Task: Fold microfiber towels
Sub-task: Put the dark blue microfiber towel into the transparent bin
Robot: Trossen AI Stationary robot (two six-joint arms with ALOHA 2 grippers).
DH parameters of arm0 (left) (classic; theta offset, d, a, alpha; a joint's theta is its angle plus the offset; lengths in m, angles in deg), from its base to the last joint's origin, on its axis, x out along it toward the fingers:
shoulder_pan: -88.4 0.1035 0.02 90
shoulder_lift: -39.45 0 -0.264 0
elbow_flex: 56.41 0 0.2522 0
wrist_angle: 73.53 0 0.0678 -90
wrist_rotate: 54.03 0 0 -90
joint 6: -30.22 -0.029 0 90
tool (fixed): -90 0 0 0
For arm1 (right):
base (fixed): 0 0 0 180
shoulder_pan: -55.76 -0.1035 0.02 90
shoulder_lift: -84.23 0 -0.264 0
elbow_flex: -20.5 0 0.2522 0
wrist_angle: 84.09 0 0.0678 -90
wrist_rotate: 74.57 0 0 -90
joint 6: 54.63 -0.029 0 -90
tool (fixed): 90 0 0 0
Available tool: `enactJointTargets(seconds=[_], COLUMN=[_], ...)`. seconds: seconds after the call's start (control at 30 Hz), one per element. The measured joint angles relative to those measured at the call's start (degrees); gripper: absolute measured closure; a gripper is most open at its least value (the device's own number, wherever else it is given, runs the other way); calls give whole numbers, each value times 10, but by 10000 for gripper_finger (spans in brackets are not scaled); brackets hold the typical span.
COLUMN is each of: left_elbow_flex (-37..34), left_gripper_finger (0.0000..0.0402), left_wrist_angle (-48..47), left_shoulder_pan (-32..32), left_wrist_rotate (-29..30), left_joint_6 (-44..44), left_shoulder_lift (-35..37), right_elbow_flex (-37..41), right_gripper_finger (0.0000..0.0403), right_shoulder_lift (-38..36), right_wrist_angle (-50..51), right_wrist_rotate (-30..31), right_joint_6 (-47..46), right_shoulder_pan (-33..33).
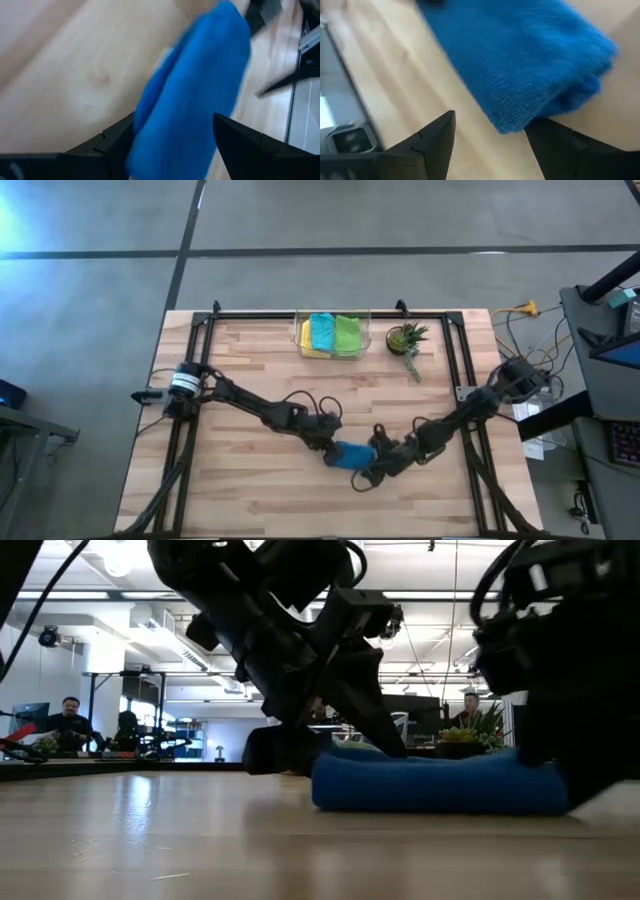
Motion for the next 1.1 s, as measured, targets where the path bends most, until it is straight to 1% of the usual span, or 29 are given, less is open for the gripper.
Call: enactJointTargets(seconds=[0.3, 0.5, 0.67, 0.8, 0.9, 0.97, 1.1], left_elbow_flex=[-1, -1, -1, -2, -4, -5, -4], left_gripper_finger=[165, 165, 165, 165, 165, 165, 165], left_wrist_angle=[-2, -4, -4, -10, -20, -21, -31], left_shoulder_pan=[-32, -49, -58, -61, -63, -63, -59], left_wrist_rotate=[0, -1, -7, -25, -34, -33, -19], left_joint_6=[38, 63, 75, 77, 70, 56, 48], left_shoulder_lift=[0, 0, 0, 6, 18, 27, 44], right_elbow_flex=[3, 3, 3, 3, 8, 14, 44], right_gripper_finger=[168, 168, 168, 168, 168, 168, 168], right_shoulder_lift=[-31, -48, -77, -125, -169, -194, -218], right_wrist_angle=[64, 95, 139, 185, 191, 189, 144], right_wrist_rotate=[20, 17, 11, 10, 8, 10, 13], right_joint_6=[134, 205, 252, 256, 245, 214, 130], right_shoulder_pan=[83, 145, 183, 188, 171, 154, 116])
